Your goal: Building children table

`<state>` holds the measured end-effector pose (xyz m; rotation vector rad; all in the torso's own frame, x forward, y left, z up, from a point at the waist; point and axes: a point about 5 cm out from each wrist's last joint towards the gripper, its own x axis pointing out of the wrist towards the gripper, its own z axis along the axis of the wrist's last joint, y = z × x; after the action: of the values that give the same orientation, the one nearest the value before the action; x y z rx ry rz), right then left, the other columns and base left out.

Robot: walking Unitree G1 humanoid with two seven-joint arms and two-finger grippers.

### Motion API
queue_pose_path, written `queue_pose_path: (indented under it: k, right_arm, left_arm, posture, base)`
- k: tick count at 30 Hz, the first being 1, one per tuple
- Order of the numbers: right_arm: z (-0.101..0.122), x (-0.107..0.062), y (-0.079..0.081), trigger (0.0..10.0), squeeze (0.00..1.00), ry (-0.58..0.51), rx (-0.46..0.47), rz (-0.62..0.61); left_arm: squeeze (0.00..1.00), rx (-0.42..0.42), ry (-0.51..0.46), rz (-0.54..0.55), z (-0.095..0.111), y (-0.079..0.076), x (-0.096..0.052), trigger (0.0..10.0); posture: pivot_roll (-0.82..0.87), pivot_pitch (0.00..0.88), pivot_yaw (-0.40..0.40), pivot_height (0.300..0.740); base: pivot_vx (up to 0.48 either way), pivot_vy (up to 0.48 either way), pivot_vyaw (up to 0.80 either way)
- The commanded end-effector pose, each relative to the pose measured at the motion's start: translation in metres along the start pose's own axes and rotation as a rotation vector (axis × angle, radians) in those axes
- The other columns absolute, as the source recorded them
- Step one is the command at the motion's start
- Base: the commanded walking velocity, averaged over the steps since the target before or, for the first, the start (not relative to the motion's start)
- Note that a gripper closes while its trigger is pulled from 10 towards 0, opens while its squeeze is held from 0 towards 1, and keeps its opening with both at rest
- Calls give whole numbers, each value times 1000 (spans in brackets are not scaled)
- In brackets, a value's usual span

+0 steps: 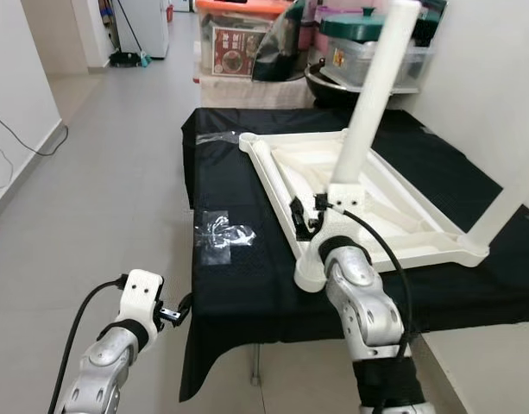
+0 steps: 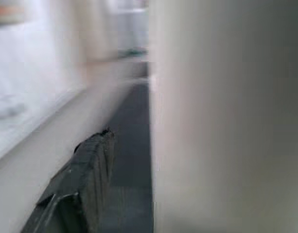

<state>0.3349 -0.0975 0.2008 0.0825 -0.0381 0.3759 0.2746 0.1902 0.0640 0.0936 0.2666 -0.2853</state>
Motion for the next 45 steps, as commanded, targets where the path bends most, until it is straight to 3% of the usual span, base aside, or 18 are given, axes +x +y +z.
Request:
queue_pose_path:
  k: [1, 7, 12, 13, 15, 16, 17, 19, 21, 26, 27, 30, 31, 32, 39, 40, 41, 45]
  right_arm:
    - [16, 1, 17, 10000, 0, -39, 47, 281]
    - [-6, -7, 19, 10000, 0, 72, -172, 543]
    - [-17, -3, 19, 10000, 0, 119, -177, 560]
    - [-26, 5, 18, 0, 0, 155, -168, 511]
    - [-39, 24, 2, 0, 0, 246, -145, 233]
    - [-39, 24, 2, 0, 0, 246, -145, 233]
    - [-45, 28, -31, 0, 0, 277, -63, -193]
    - [-45, 28, -31, 0, 0, 277, -63, -193]
    - [-52, 18, -47, 0, 0, 287, 24, -419]
    - [-62, -5, -48, 0, 0, 289, 100, -586]
    - [-61, -11, -34, 10000, 0, 268, 119, -558]
    - [-56, -13, -20, 10000, 0, 232, 97, -491]
    - [-50, -14, -12, 10000, 325, 205, 87, -453]
    - [-43, -15, -11, 10000, 1000, 177, 72, -449]
    - [-24, -5, -20, 10000, 1000, 91, 67, -470]
    - [-12, 3, -19, 10000, 918, 53, 81, -392]
    - [-2, 10, -16, 10000, 0, 43, 97, -280]
    - [8, 14, -15, 10000, 0, 51, 106, -141]
  left_arm:
    - [0, -1, -11, -33, 1, -6, -1, 10000]
    - [0, -13, -37, -26, 5, -7, -1, 10000]
    - [0, -12, -38, -25, 6, -7, -1, 10000]
    - [0, -10, -38, -24, 6, -7, -2, 10000]
    - [0, -6, -39, -18, 6, -5, -3, 10000]
    - [0, -6, -39, -18, 6, -5, -3, 10000]
    - [0, -4, -40, -13, 6, -3, -5, 10000]
    - [0, -4, -40, -13, 6, -3, -5, 10000]
    - [0, -4, -37, -13, 5, -3, -6, 10000]
    - [0, -5, -33, -19, 4, -6, -6, 10000]
    - [0, -4, -32, -24, 4, -6, -5, 10000]
    - [0, -3, -32, -28, 4, -7, -4, 10000]
    - [0, -2, -32, -29, 5, -6, -3, 10000]
    - [0, -2, -33, -31, 5, -6, -3, 10000]
    - [0, -2, -33, -32, 5, -7, -2, 10000]
    - [0, -6, -32, -31, 5, -7, -3, 10000]
    - [0, -8, -30, -30, 4, -8, -4, 10000]
    - [0, -9, -28, -29, 3, -8, -5, 10000]
  posture:
    - [48, 0, -104, 740]
    - [67, 0, -116, 740]
    - [76, 0, -119, 740]
    - [79, 0, -119, 740]
    - [82, 0, -122, 740]
    - [82, 0, -122, 740]
    - [87, 0, -125, 740]
    - [87, 0, -125, 740]
    - [84, 0, -123, 740]
    - [76, 0, -113, 740]
    - [68, 0, -107, 740]
    - [63, 0, -105, 740]
    - [60, 0, -102, 740]
    - [57, 0, -101, 740]
    - [57, 0, -104, 740]
    - [58, 0, -106, 740]
    - [57, 0, -106, 740]
    - [59, 0, -107, 740]
  base:
    - [0, 0, 0]
    - [0, 0, 0]
    - [0, 0, 0]
    - [0, 0, 0]
    - [0, 0, 0]
    - [0, 0, 0]
    - [0, 0, 0]
    - [0, 0, 0]
    - [0, 0, 0]
    - [0, 0, 0]
    - [0, 0, 0]
    - [0, 0, 0]
    - [0, 0, 0]
    - [0, 0, 0]
    - [0, 0, 0]
    - [0, 0, 0]
    - [0, 0, 0]
    - [0, 0, 0]
